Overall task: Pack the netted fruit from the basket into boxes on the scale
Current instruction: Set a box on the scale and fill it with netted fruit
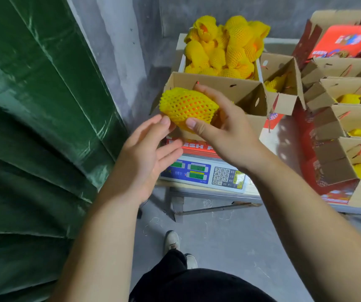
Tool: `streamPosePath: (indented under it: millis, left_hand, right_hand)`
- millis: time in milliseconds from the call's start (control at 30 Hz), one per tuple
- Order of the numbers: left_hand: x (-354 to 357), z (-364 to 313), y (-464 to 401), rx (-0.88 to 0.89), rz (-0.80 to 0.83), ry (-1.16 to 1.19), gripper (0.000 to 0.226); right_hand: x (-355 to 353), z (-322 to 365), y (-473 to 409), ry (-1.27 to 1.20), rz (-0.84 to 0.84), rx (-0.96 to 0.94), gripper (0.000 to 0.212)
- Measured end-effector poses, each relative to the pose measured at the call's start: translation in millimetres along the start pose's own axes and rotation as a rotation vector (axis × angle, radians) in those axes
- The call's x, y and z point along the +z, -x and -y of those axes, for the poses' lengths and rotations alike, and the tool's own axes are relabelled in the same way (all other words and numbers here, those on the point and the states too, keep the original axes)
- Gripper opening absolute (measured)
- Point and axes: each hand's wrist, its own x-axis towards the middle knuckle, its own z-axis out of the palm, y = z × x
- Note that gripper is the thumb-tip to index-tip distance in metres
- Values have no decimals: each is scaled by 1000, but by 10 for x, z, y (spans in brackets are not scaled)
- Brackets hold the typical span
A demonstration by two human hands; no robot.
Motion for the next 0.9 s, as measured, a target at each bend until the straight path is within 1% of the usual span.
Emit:
streamPosePath:
  millis: [67, 167, 200, 233, 333, 400, 533, 633, 733, 900]
  left_hand:
    - [-12, 52, -17, -6, -23, -38, 25]
    - [-11, 72, -39, -21, -50, -37, 19]
    - [-6, 71, -45, -23, -51, -37, 19]
    - [0, 71, -52, -23, -50, -37, 19]
    - [19, 67, -78, -23, -50, -37, 18]
    - [22, 55, -99, -15, -59, -47, 18]
    - [20, 22, -140, -12, -93, -52, 19]
    - [0, 2, -159, -8, -106, -61, 19]
    - [-18, -3, -164, -8, -111, -64, 19]
    - [-37, -15, -172, -17, -110, -70, 19]
  right_hand:
    - [-192, -127, -111, 125, -85, 11, 62]
    - [-531, -342, -376, 392, -251, 95, 66]
    - [-632, -416, -464, 479, -270, 148, 69]
    - [-722, -487, -547, 569, -247, 206, 73]
    - [-871, -576, -678, 762, -27, 369, 81]
    - [-852, -556, -659, 778, 48, 367, 78]
    - [-653, -482, -475, 787, 26, 279, 68]
    - [-482, -400, -327, 718, 35, 198, 59]
    - [-359, -312, -240, 671, 89, 117, 58]
    - [-238, -225, -209, 626, 127, 78, 57]
